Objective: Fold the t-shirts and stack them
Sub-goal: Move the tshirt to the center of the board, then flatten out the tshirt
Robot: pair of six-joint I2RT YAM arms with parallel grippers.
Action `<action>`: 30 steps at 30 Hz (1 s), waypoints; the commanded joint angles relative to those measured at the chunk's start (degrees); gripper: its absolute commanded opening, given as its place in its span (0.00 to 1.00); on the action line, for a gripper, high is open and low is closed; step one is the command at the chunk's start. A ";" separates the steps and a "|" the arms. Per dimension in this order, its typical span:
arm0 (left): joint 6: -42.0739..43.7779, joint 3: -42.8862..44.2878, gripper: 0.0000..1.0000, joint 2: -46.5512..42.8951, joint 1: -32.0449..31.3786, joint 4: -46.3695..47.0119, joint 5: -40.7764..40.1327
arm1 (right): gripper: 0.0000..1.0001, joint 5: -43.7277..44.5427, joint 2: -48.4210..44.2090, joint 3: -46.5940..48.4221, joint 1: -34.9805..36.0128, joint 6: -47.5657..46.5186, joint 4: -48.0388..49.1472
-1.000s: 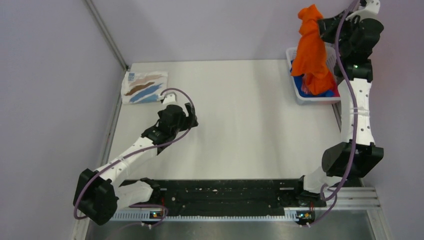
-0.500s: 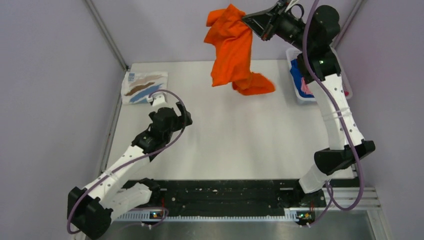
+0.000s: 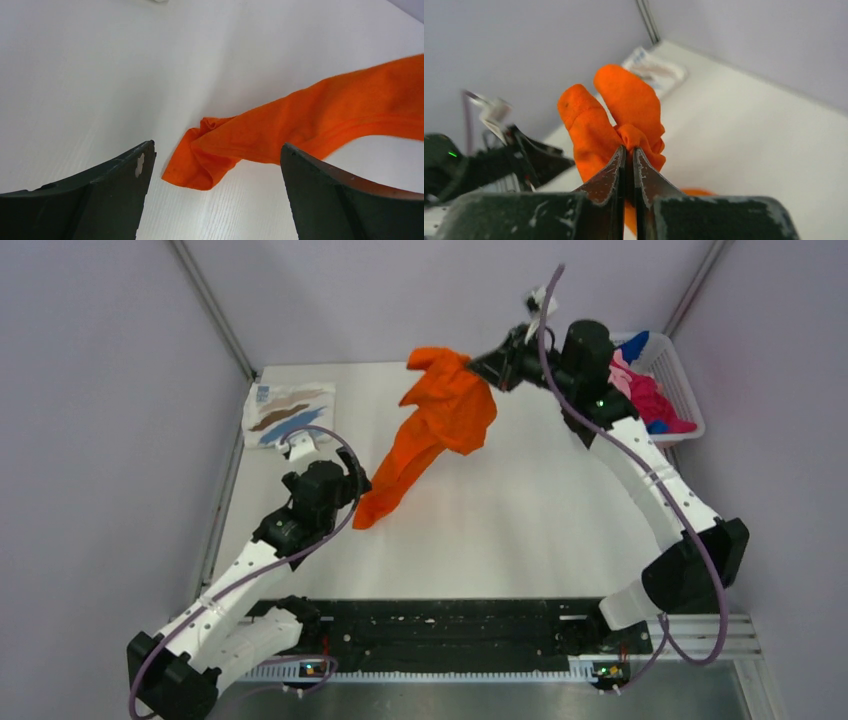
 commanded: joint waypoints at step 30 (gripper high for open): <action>-1.57 14.08 0.75 41.07 0.26 9.16 22.37 | 0.87 47.12 -14.89 -50.36 23.83 3.37 -4.38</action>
